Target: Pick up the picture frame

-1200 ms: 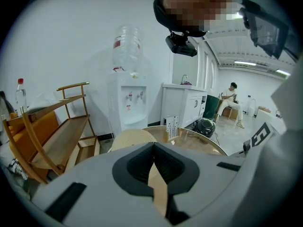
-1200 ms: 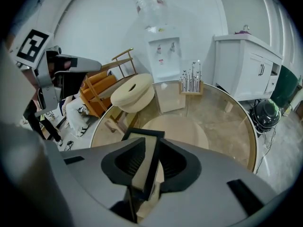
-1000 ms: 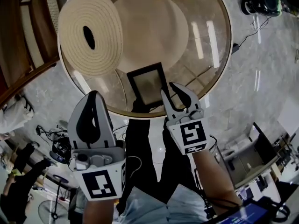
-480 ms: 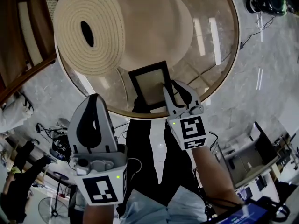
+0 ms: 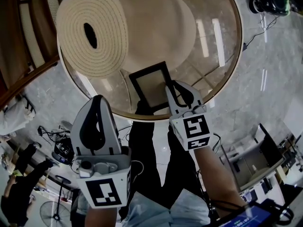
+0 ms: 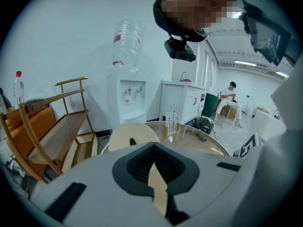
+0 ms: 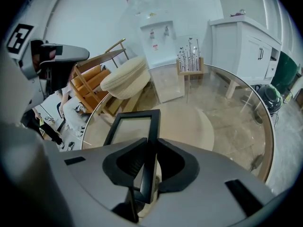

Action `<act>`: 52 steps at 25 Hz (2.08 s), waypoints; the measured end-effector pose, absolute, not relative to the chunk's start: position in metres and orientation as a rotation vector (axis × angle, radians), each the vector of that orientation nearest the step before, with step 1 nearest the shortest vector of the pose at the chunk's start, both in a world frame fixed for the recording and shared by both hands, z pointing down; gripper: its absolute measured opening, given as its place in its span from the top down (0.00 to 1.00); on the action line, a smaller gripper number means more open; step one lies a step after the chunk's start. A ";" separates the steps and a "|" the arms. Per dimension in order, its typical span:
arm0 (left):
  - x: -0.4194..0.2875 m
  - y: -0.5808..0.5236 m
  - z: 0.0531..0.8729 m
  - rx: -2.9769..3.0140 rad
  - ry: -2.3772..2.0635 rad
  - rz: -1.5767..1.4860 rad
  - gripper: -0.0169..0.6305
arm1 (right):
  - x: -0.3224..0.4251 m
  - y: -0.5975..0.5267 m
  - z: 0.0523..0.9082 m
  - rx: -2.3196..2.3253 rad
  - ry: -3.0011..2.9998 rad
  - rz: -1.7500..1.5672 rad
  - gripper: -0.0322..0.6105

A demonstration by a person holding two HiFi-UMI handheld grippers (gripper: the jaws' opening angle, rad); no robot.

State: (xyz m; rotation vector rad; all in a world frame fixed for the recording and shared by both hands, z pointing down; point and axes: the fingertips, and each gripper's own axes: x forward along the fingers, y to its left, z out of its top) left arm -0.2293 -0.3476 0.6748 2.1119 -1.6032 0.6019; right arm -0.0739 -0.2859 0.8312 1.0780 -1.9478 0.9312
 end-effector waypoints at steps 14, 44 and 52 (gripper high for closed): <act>-0.215 -0.353 0.598 2.199 -1.667 0.518 0.95 | -0.060 -0.314 0.742 1.187 -2.033 0.780 0.83; -0.135 -0.281 0.244 2.478 -2.011 0.082 0.95 | -0.019 -0.313 0.300 1.467 -2.548 0.065 0.83; -0.091 -0.236 0.184 2.520 -2.051 0.018 0.95 | 0.023 -0.268 0.213 1.510 -2.611 -0.075 0.83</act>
